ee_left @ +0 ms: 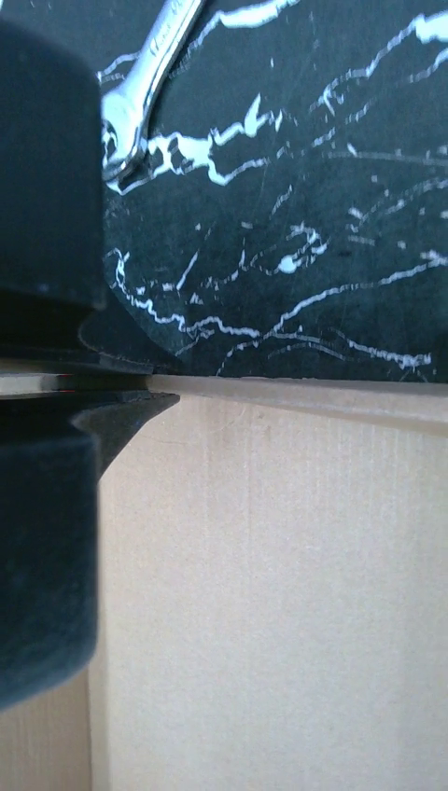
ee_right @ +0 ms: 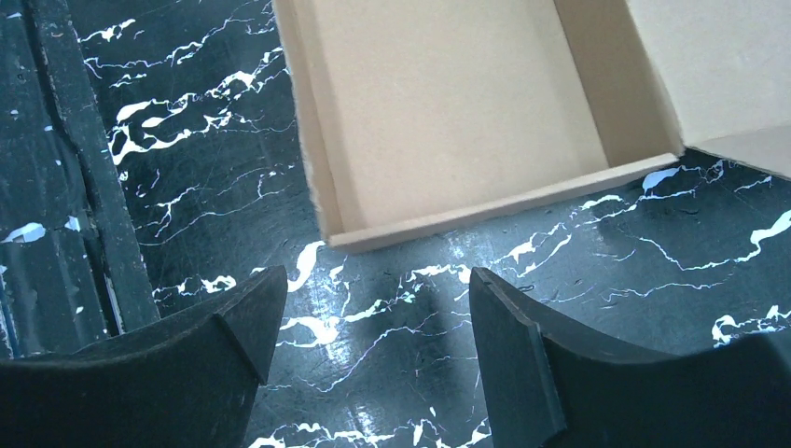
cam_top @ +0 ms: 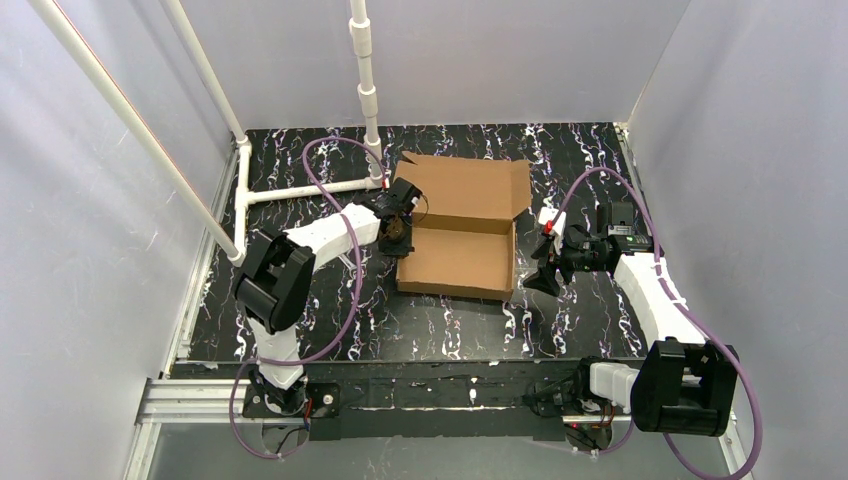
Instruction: Fold the paper box
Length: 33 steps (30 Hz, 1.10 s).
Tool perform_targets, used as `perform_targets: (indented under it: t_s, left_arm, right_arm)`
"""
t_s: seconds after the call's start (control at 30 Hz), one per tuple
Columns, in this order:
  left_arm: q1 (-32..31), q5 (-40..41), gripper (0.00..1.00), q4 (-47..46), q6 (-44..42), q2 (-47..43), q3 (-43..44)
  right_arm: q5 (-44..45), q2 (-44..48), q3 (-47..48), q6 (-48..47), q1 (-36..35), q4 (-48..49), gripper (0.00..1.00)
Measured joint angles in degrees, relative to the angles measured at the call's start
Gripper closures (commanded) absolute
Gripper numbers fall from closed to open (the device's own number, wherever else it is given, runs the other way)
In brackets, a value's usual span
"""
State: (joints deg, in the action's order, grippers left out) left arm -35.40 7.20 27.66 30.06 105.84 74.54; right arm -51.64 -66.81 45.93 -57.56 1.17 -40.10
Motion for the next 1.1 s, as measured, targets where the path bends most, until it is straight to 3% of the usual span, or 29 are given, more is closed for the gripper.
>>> perform_targets:
  t_s: [0.13,0.2,0.37,0.63,1.0,1.07,1.1]
  left_arm:
    - [-1.5,4.0,1.00,-0.2,0.7,-1.5,-1.9]
    - [-2.5,5.6,0.86,-0.1,1.5,-2.5,-3.1]
    - [-3.4,7.0,0.71,0.0,1.8,-3.1,-4.2]
    - [-0.7,5.7,0.64,0.4,2.1,-3.0,-3.9]
    - [1.8,3.2,0.64,1.0,0.6,0.7,2.2]
    - [1.9,3.0,0.70,1.6,-0.1,2.3,3.3]
    - [1.9,2.9,0.78,1.6,-0.4,3.5,4.3]
  right_arm:
    - [0.0,-0.2,0.0,0.0,0.0,0.0,0.20]
    - [0.0,-0.4,0.0,0.0,0.0,0.0,0.20]
    - [0.0,-0.9,0.0,0.0,0.0,0.0,0.20]
    - [-0.3,-1.2,0.0,0.0,0.0,-0.1,0.20]
    - [-1.1,-1.6,0.0,0.0,0.0,-0.3,0.20]
    - [-1.1,-1.6,0.0,0.0,0.0,-0.3,0.20]
    - [-1.1,-1.6,0.0,0.0,0.0,-0.3,0.20]
